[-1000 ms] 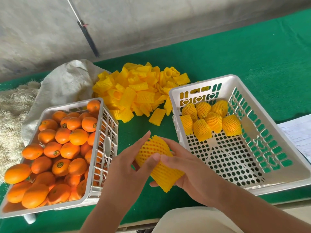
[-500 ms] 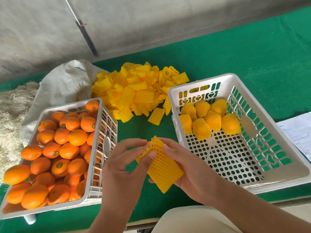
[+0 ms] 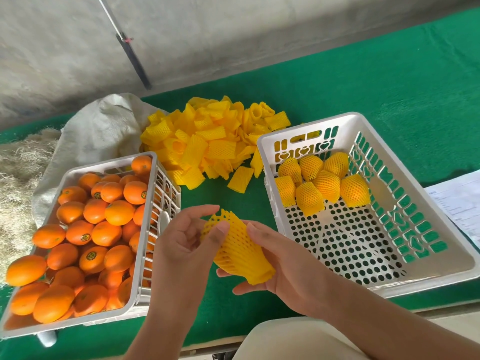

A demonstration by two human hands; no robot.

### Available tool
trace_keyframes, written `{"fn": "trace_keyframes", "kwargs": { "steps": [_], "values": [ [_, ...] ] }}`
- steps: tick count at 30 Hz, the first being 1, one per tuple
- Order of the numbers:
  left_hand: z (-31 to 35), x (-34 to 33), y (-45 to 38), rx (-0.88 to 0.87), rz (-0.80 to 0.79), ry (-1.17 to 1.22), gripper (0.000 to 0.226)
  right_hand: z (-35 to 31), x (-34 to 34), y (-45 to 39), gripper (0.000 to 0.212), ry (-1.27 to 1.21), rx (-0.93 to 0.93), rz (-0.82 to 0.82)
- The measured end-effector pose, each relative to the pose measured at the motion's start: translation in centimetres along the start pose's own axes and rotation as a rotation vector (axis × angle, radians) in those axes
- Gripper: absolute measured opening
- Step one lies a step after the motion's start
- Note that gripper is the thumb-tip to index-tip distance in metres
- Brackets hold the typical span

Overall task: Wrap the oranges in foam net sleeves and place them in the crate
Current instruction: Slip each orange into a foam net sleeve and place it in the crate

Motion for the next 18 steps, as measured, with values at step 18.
{"fn": "trace_keyframes", "kwargs": {
  "steps": [18],
  "values": [
    [-0.2, -1.7, 0.3, -0.020, -0.025, -0.179, 0.036, -0.4, 1.8, -0.3, 0.052, -0.196, 0.015, 0.060]
  ]
}}
Point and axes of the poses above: each hand's wrist, its own y-axis away from the middle knuckle, its own x-axis out of the back of the hand, z = x × y, the point moved 9 cm from there along -y, towards the middle knuckle, and after that the axes turned 13 degrees about -y, right-handed, at the moved point
